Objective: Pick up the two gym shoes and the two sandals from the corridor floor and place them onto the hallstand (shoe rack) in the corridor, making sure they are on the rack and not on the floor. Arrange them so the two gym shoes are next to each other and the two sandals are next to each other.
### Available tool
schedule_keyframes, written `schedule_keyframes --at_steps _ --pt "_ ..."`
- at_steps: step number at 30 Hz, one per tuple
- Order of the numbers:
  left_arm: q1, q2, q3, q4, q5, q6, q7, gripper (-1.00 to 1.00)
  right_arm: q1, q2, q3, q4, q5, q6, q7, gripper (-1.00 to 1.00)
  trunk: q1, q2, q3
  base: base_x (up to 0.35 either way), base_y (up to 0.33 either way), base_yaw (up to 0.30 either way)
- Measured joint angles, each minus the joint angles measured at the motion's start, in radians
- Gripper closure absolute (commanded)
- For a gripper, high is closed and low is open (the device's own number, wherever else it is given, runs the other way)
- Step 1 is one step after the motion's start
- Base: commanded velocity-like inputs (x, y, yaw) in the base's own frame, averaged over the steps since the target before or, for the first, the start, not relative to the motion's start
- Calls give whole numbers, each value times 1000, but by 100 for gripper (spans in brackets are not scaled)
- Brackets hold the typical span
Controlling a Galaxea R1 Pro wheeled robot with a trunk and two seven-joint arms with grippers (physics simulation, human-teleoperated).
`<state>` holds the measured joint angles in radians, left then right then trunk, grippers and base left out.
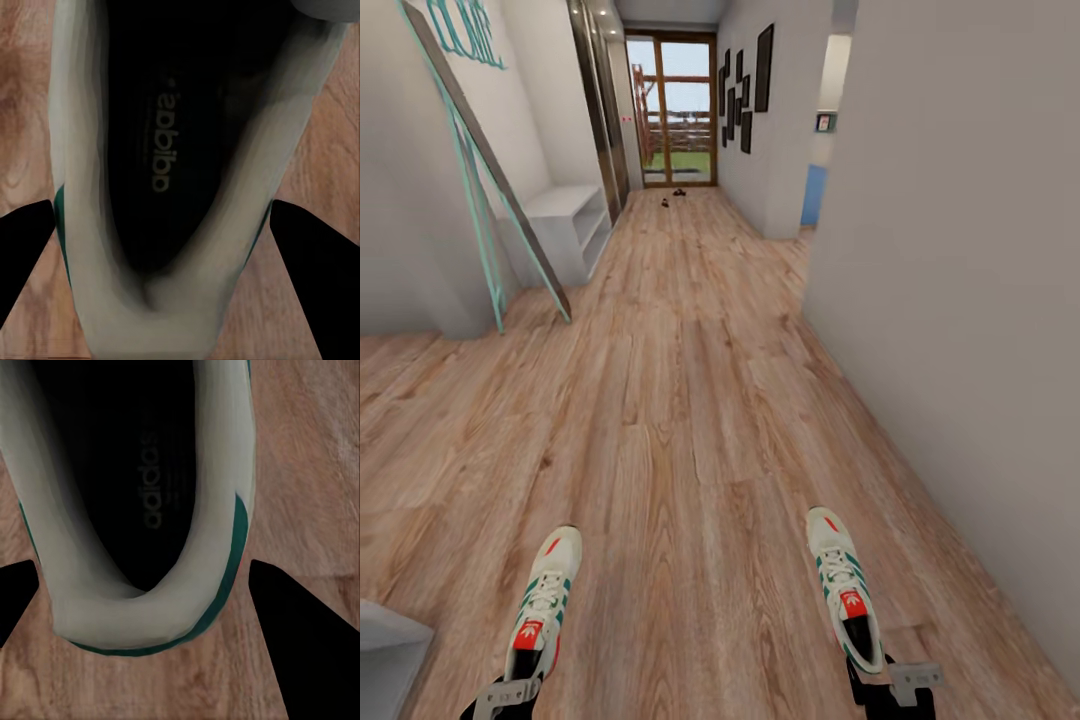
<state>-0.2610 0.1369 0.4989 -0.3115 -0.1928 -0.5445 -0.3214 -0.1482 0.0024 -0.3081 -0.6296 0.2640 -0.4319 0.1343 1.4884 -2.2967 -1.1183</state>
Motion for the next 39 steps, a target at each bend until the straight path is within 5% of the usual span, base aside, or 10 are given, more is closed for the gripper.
schedule_keyframes --at_steps 15,39 --pt "0 0 1 18 3 -1 0 100 0 0 0 10 0 0 0 100 0 0 8 270 -122 278" --pt "0 0 1 18 2 -1 1 100 0 1 2 16 1 0 0 100 1 0 22 12 -6 220"
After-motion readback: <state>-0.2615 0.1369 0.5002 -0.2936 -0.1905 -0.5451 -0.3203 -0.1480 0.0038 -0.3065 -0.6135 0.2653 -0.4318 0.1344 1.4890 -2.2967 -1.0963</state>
